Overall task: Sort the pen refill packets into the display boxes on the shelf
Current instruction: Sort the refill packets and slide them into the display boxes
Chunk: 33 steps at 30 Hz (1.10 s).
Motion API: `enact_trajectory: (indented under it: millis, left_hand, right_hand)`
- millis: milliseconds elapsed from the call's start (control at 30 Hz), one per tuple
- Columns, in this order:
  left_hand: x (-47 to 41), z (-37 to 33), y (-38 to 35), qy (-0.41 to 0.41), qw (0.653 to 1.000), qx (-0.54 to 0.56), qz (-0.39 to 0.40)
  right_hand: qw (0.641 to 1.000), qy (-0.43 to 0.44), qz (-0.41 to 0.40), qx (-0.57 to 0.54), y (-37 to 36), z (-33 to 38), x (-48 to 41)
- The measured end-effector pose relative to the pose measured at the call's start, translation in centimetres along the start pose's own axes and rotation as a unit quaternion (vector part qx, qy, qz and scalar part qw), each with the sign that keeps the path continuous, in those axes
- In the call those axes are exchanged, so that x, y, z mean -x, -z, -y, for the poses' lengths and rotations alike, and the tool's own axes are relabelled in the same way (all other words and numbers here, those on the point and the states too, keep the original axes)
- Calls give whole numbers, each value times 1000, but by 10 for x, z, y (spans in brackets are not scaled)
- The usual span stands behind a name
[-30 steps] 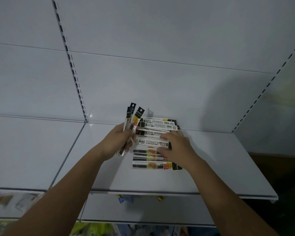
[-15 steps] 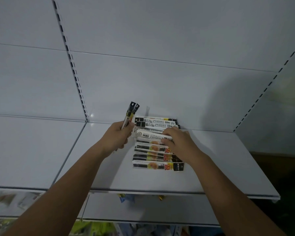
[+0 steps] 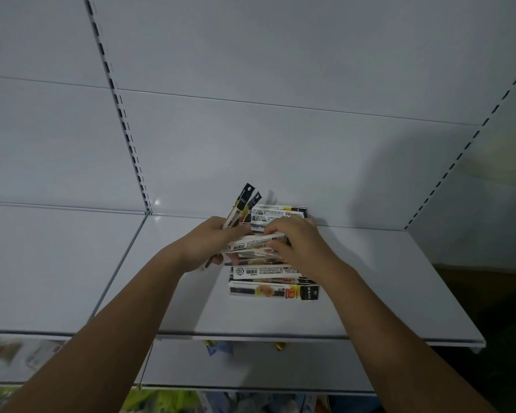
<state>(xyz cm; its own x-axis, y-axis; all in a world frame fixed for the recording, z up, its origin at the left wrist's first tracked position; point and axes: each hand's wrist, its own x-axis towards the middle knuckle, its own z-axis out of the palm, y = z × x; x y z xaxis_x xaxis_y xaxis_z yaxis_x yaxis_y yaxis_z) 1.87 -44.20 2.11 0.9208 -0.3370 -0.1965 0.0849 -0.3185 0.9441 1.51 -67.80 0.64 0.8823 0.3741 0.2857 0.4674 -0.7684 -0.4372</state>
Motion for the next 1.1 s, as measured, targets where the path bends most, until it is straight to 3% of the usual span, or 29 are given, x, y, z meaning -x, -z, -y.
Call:
enact_trajectory:
  millis: [167,300,467,567,700,967,1100]
  left_hand:
    - [2,-5,-3,-48,995,-43,72]
    - [0,-2,-9,-38,996,-42,68]
    - [-2,10,-2,-37,996,15,74]
    - [-4,11,0,-29,993,84,77]
    - [-8,8,-4,-7,990,123,74]
    - [-7,5,-9,-51,993,79,76]
    - [-5,9,-3,-55,996,53,56]
  right_hand:
    - [997,-7,-76,2,-11,9,-8]
    - [994,-23,-103,-33,-18,9,-9]
    - [961,-147,-189,-140,-16,4,-2]
    - [927,-216,-151,-266,-13,10,-2]
    - [914,-177,-109,-349,-18,26,-7]
    - [926,-125,-45,-353,-20,42,-7]
    - [962,-133,-14,-239,-9,22,0]
